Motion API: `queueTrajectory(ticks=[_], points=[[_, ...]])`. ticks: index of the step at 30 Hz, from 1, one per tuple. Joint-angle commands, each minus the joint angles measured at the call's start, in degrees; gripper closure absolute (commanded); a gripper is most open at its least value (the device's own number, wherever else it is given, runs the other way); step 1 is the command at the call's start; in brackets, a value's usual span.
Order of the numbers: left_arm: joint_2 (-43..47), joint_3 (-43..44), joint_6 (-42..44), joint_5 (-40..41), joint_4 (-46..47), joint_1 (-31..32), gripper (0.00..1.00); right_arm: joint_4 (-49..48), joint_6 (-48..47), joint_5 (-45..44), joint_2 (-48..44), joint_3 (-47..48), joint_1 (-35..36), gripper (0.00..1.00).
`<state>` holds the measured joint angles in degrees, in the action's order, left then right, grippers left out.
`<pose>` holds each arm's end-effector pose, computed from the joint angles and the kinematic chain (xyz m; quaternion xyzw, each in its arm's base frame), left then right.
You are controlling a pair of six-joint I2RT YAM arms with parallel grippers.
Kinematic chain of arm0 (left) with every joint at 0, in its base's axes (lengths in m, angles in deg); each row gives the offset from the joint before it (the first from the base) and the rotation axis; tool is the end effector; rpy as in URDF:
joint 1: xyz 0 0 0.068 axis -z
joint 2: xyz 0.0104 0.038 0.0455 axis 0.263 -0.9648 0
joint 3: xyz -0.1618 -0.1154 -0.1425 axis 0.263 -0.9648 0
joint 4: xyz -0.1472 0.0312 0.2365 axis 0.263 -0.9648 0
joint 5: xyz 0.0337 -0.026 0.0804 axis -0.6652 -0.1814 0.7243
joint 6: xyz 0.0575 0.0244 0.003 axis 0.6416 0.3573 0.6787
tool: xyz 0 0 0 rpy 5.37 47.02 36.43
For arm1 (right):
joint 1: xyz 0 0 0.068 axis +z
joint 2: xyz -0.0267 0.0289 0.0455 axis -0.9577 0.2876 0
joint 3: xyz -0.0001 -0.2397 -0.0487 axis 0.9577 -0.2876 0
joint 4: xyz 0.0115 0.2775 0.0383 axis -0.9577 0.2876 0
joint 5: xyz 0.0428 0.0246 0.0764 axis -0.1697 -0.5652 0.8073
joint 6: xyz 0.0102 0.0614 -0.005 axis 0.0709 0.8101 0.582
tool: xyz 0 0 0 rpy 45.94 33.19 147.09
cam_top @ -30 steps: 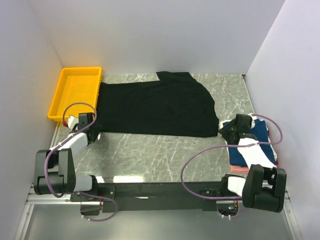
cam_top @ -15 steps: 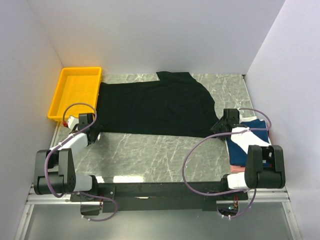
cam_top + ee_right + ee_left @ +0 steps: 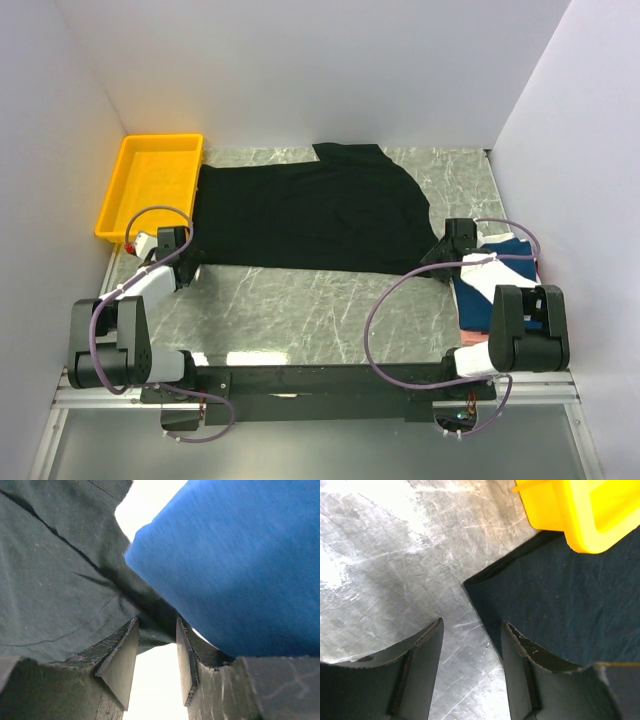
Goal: Fold and stack the t-shirts
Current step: Fold the tshirt
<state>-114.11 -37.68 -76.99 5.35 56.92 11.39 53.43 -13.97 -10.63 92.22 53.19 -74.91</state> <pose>0.2694 0.0310 0.1032 -0.5490 0.7580 -0.0500 0.3487 0.2807 -0.0089 0.1040 0.3474 0.8917 0.0878 0.2764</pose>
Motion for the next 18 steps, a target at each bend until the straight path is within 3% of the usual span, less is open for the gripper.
queueTrajectory(ticks=[1, 9, 15, 18], points=[[-0.6, 0.7, -0.4, 2.4, -1.1, -0.4, 0.45, 3.9, -0.6, -1.3, -3.6, 1.8, 0.0, 0.56], [-2.5, 1.2, -1.0, 2.6, -0.3, -0.4, 0.45, 6.0, -0.8, 2.1, -9.4, 2.7, 0.2, 0.52], [-5.4, 2.5, -1.5, 2.6, 0.2, -0.4, 0.46, 3.9, 0.4, 4.4, -8.4, 0.4, 1.4, 0.50], [-6.2, 2.8, -1.7, 2.6, 0.3, -0.4, 0.52, 2.7, 0.8, 5.0, -6.8, -0.3, 1.4, 0.50]])
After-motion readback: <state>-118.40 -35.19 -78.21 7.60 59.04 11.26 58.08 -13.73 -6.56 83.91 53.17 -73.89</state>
